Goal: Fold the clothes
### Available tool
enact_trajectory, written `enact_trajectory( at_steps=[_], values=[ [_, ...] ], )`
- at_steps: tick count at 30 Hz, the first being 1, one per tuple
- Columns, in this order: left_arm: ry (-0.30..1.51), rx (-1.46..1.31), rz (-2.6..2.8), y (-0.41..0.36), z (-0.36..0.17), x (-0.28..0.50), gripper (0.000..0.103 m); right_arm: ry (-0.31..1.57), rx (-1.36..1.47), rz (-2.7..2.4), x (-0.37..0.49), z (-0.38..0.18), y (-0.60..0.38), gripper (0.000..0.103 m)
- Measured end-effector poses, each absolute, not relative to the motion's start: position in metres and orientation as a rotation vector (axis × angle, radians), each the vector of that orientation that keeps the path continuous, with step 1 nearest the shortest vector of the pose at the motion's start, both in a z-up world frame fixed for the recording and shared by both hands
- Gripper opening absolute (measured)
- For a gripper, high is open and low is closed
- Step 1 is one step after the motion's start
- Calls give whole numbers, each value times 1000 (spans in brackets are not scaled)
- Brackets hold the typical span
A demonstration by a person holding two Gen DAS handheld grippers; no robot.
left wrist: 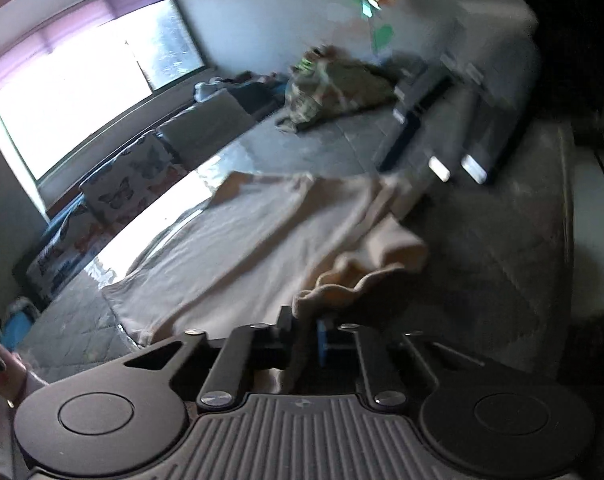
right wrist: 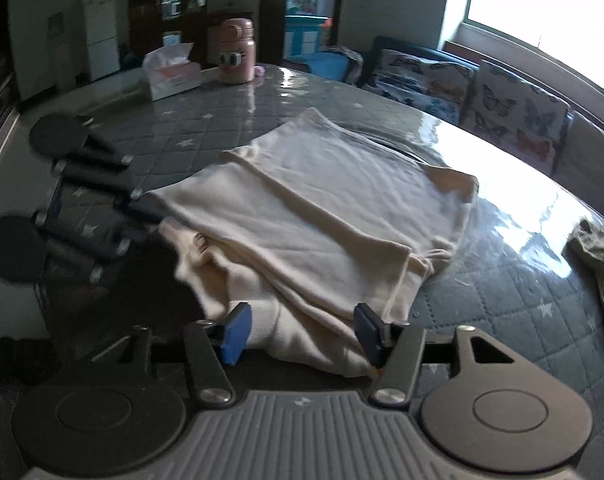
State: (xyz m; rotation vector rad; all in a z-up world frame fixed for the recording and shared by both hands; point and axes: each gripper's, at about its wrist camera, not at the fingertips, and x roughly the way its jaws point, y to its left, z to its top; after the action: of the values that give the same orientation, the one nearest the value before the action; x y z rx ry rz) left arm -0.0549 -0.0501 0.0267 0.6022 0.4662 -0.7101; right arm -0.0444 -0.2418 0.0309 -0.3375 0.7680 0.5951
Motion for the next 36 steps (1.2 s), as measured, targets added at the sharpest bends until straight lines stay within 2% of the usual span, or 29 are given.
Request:
enact_trajectory(
  at_steps=[6, 10, 13, 17, 18, 19, 20, 21, 26, 30, 36],
  values=[
    [512, 431, -664, -39, 50, -19, 9, 713, -444, 639, -49, 27, -229, 75],
    [522, 417, -660, -34, 50, -19, 9, 652, -526, 653, -48, 21, -216, 75],
    [529, 406, -658, -30, 50, -19, 9, 648, -564, 636, -40, 13, -209, 62],
    [539, 391, -654, -25, 50, -19, 14, 712, -463, 622, -22, 13, -218, 31],
    [541, 388, -653, -24, 50, -19, 19, 727, -430, 613, -18, 15, -221, 23],
    [544, 384, -652, -23, 50, -19, 23, 742, -397, 605, -15, 16, -224, 20],
    [546, 380, -651, -22, 50, -19, 34, 757, -357, 600, -11, 18, -228, 17],
    [549, 377, -651, -20, 51, -19, 41, 771, -314, 594, -8, 20, -232, 16],
    [513, 461, -632, -21, 38, -30, 53, 787, -195, 577, 4, 30, -239, 12],
    [484, 529, -617, -22, 28, -39, 59, 779, -125, 569, 15, 39, -242, 11],
    [439, 630, -593, -23, 13, -52, 56, 748, -96, 553, 20, 48, -241, 10]
  ],
)
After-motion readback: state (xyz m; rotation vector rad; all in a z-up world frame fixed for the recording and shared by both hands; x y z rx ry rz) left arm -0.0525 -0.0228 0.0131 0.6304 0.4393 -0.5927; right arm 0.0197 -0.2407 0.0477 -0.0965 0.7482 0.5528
